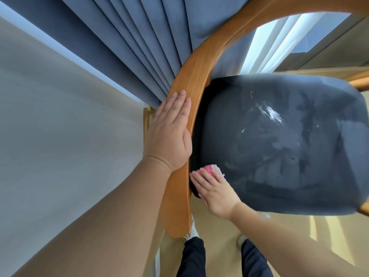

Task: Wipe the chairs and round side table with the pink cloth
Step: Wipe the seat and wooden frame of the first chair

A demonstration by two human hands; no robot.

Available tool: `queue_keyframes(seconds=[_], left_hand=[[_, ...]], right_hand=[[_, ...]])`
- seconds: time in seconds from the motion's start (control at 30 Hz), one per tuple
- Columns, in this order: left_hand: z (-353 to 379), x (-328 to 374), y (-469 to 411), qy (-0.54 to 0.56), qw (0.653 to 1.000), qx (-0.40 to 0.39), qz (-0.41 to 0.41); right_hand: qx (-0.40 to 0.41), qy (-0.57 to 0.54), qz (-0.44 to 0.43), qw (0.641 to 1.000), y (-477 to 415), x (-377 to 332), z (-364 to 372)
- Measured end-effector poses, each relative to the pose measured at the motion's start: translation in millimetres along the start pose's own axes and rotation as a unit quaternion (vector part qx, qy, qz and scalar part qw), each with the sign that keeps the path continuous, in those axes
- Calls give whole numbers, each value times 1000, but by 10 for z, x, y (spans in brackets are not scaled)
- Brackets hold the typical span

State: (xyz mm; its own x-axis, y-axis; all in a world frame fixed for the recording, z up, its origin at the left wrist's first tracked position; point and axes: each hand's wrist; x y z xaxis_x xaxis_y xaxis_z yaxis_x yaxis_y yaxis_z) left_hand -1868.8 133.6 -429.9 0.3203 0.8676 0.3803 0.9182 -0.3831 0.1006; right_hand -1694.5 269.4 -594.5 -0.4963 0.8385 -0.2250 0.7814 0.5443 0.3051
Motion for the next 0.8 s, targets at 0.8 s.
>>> queue_keyframes(seconds=[0.8], left_hand=[[6,-5,-5,-10,1000,15,7]], right_hand=[[-13,43,246,968,-1206,1412,-778]])
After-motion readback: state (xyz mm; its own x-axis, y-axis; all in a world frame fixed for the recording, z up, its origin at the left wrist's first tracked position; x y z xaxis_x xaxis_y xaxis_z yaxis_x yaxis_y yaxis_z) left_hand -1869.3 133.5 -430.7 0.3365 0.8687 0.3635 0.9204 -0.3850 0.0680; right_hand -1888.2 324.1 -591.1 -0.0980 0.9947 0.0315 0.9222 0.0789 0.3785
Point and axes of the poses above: each hand's wrist, its own y-axis away from the middle knuckle, its own z-axis out of the palm, x = y × z, and after that the axes turned 9 degrees about y, right-handed
